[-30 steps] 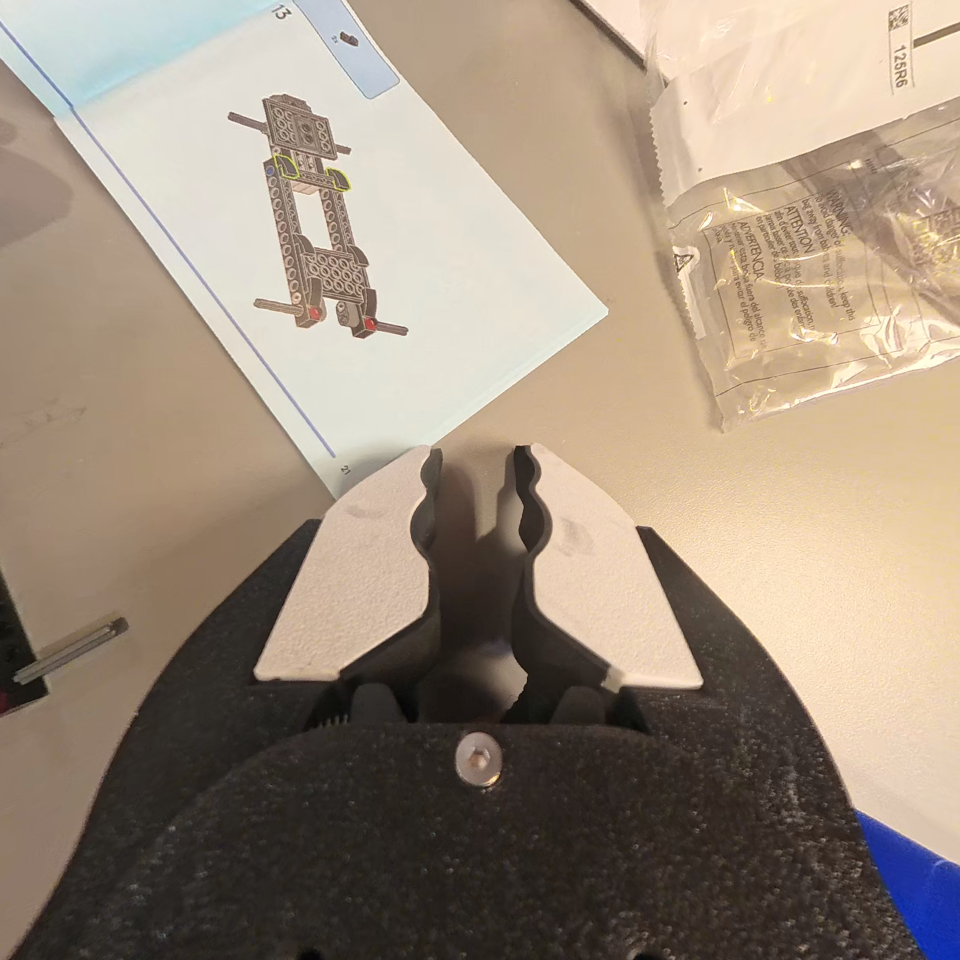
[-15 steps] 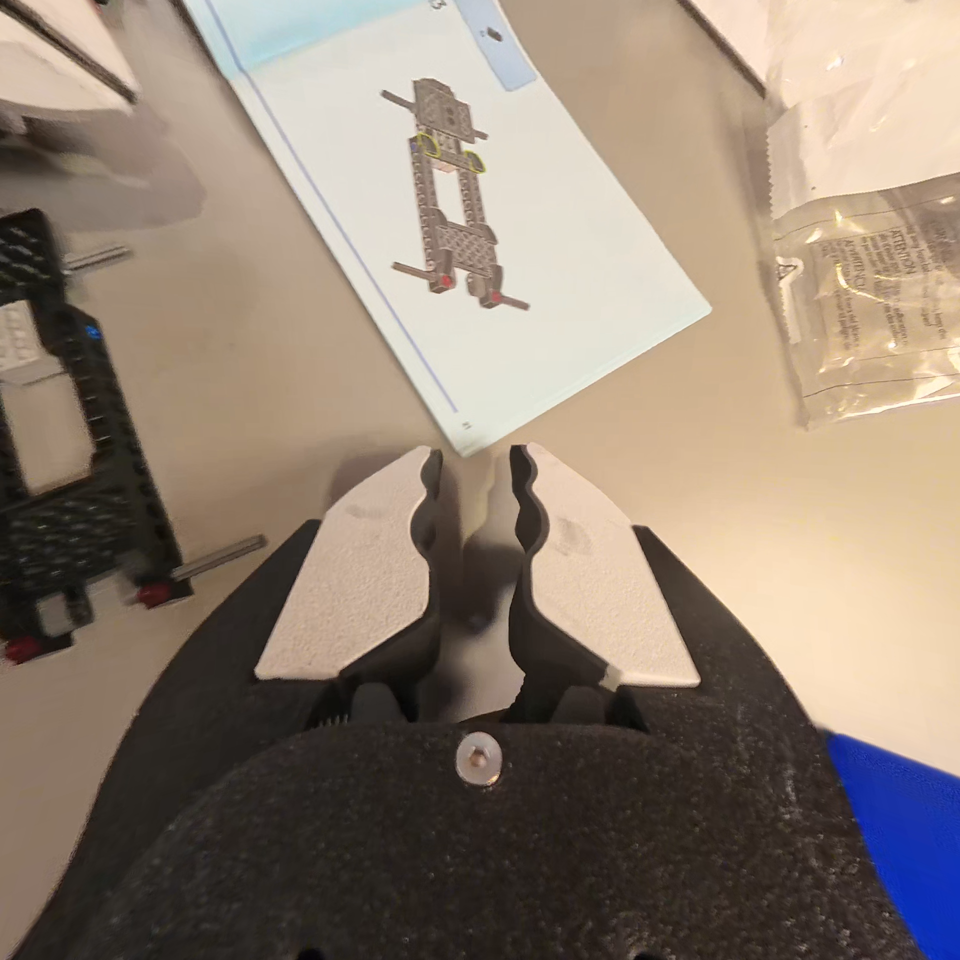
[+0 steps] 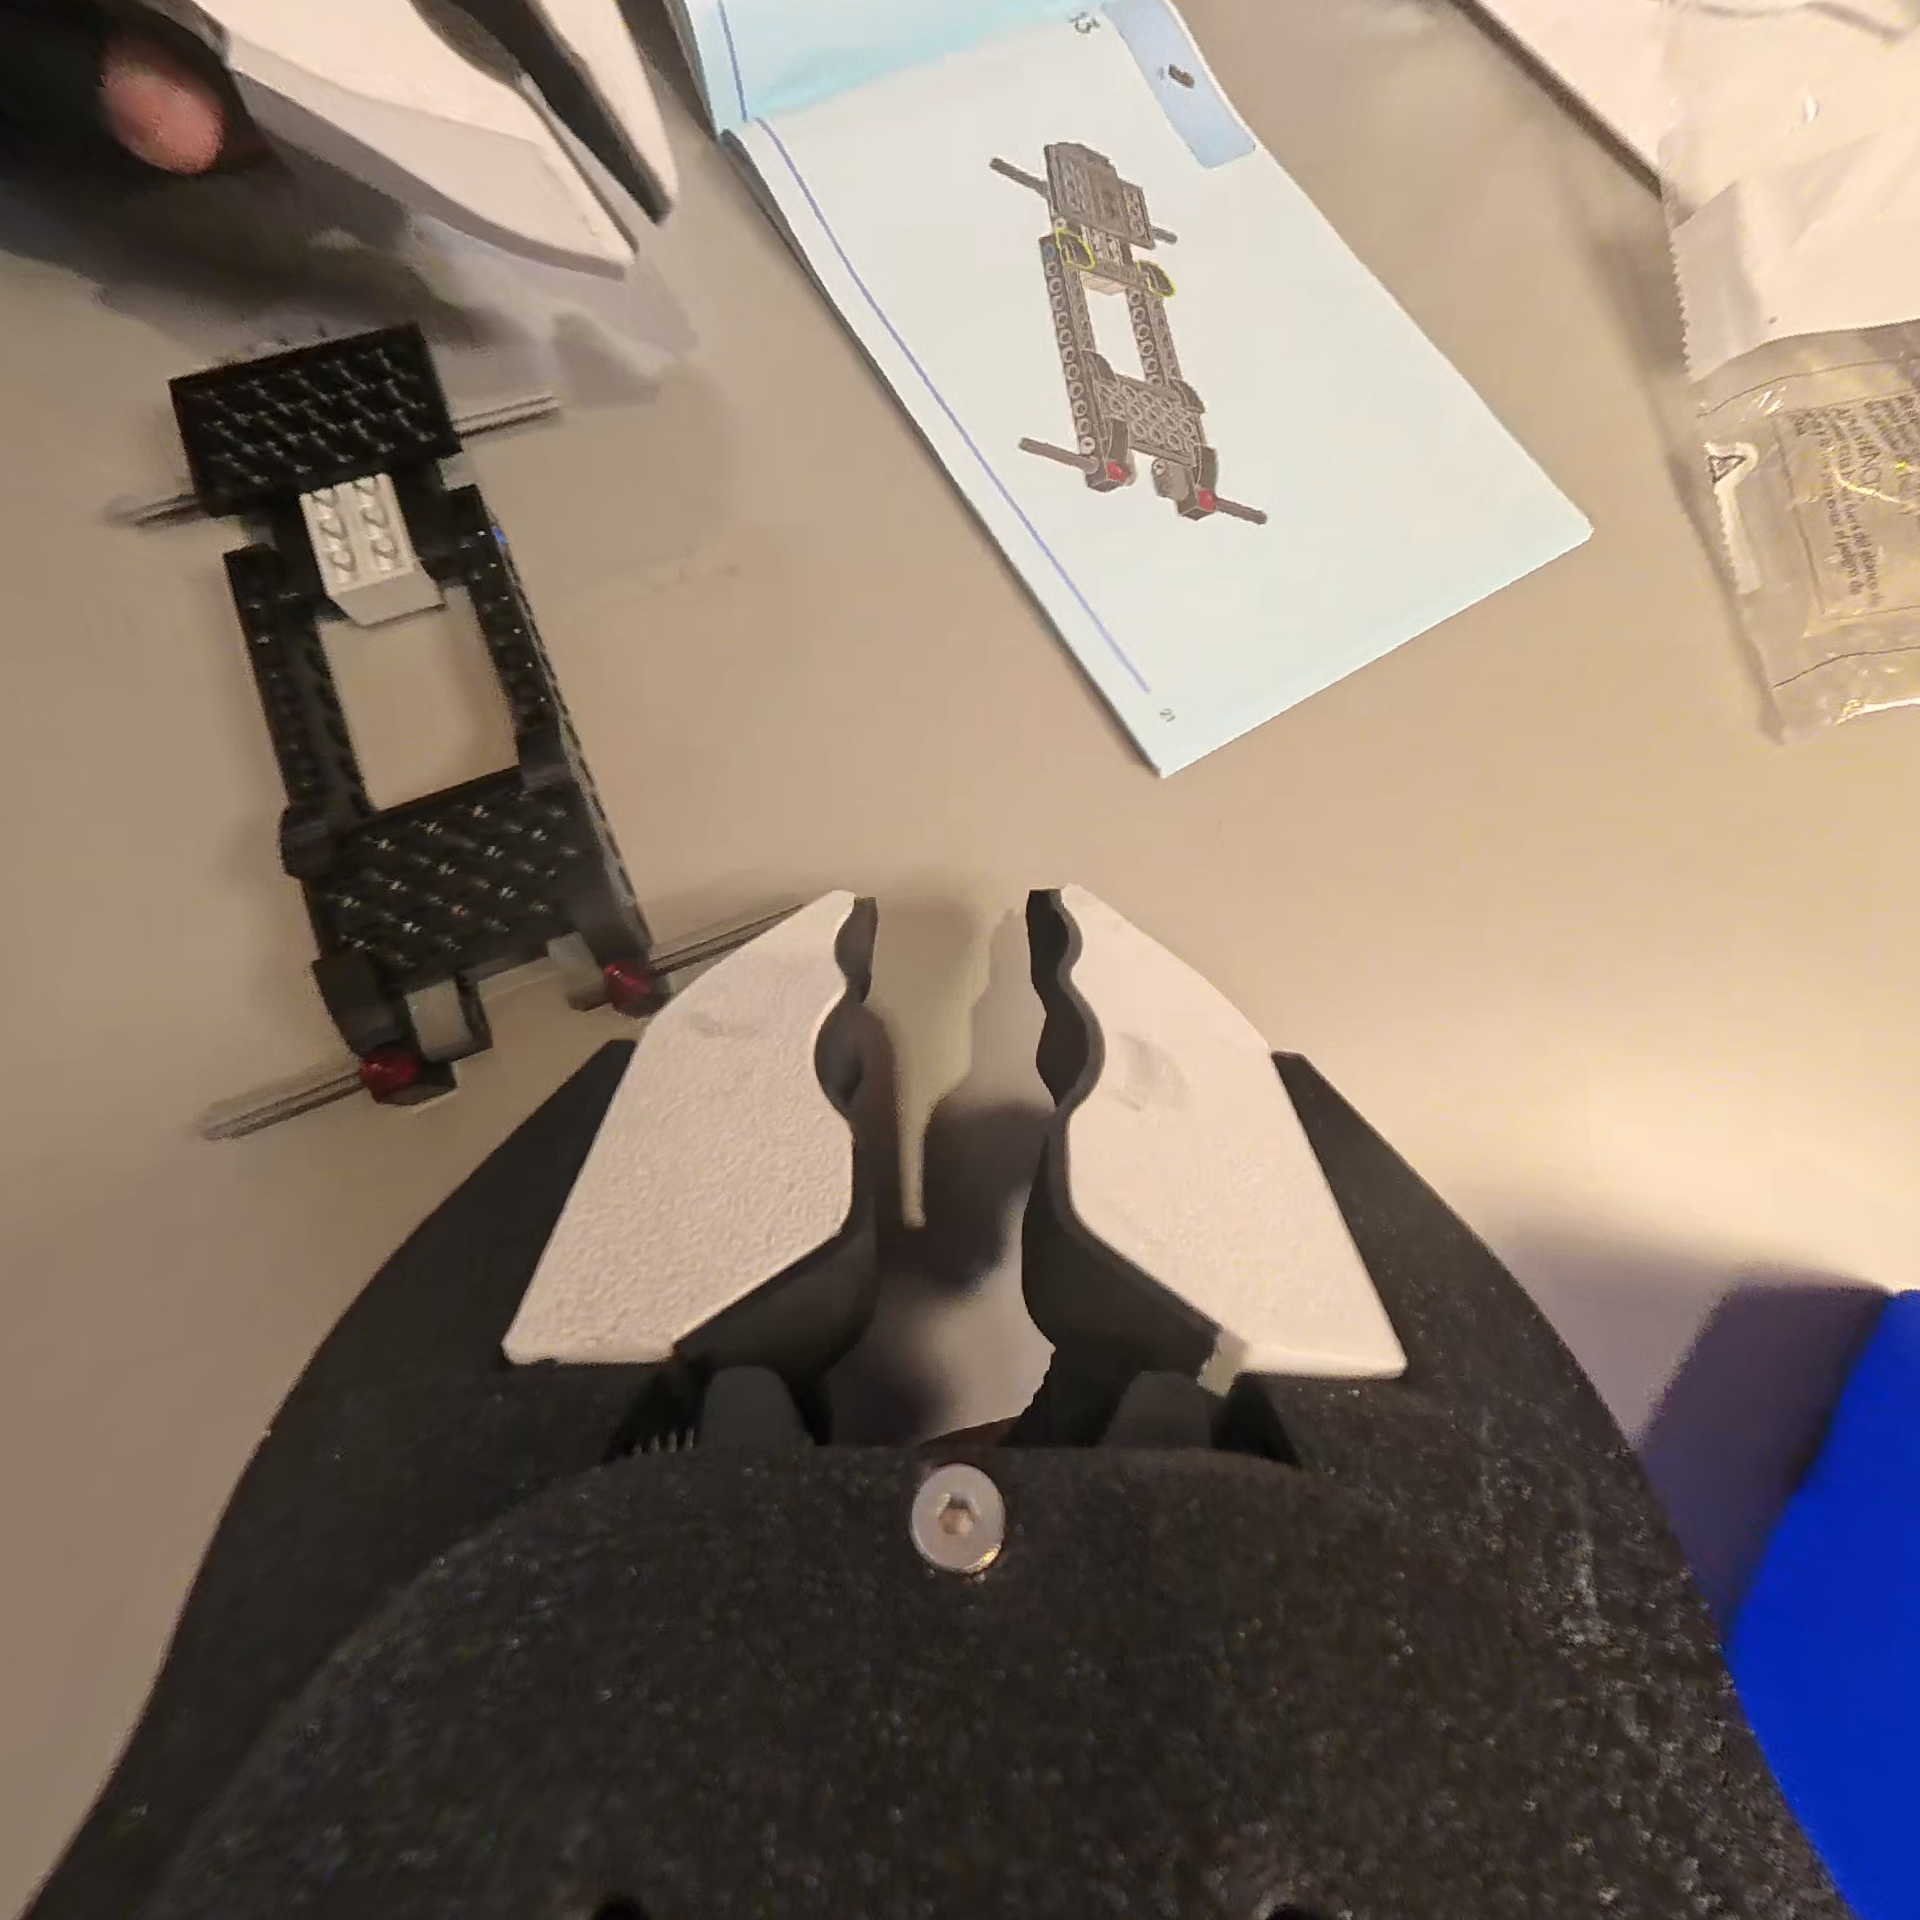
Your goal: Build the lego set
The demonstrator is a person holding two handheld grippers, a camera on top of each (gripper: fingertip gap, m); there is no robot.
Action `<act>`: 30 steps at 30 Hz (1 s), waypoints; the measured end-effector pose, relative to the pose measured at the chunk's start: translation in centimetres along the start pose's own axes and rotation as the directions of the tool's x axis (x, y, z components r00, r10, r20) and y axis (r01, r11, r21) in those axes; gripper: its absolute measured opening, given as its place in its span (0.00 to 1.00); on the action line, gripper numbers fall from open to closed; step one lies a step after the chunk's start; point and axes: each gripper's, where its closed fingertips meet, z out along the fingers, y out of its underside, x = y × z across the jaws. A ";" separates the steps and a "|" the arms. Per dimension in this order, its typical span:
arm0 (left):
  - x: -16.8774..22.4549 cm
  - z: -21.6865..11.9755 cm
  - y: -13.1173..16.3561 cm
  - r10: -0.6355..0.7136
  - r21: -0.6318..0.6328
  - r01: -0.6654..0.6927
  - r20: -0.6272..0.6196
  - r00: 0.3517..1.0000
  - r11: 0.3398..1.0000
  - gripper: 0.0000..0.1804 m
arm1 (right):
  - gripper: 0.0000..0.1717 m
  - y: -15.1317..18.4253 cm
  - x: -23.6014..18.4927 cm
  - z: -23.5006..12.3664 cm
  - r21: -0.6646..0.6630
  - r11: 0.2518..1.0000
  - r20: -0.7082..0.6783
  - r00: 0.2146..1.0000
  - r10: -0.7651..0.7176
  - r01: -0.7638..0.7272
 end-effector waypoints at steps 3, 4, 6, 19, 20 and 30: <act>0.4 0.4 0.5 -0.012 -0.044 0.010 -0.051 0.999 0.999 0.08 | 0.18 0.1 -0.4 -0.5 0.013 1.000 -0.057 0.998 -0.015 0.015; 0.5 0.5 0.6 -0.016 -0.050 0.013 -0.058 0.998 0.999 0.09 | 0.18 0.1 -0.7 -0.6 0.020 1.000 -0.062 0.998 -0.011 0.012; 0.6 0.5 0.6 -0.020 -0.055 0.016 -0.070 0.997 0.998 0.09 | 0.18 0.0 -1.1 -0.9 0.038 0.999 -0.071 0.997 -0.012 0.014; -0.2 0.8 0.8 -0.151 -0.079 0.143 -0.110 0.982 0.987 0.13 | 0.20 1.3 -0.5 -3.2 0.080 0.997 -0.067 0.998 0.017 -0.012; -0.2 0.8 0.9 -0.163 -0.086 0.153 -0.117 0.980 0.984 0.14 | 0.20 1.3 -0.5 -3.2 0.080 0.997 -0.068 0.998 0.010 -0.004; -0.4 1.3 1.4 -0.224 -0.137 0.206 -0.134 0.965 0.969 0.14 | 0.21 1.6 -0.9 -3.1 0.059 0.998 -0.093 0.995 -0.033 0.039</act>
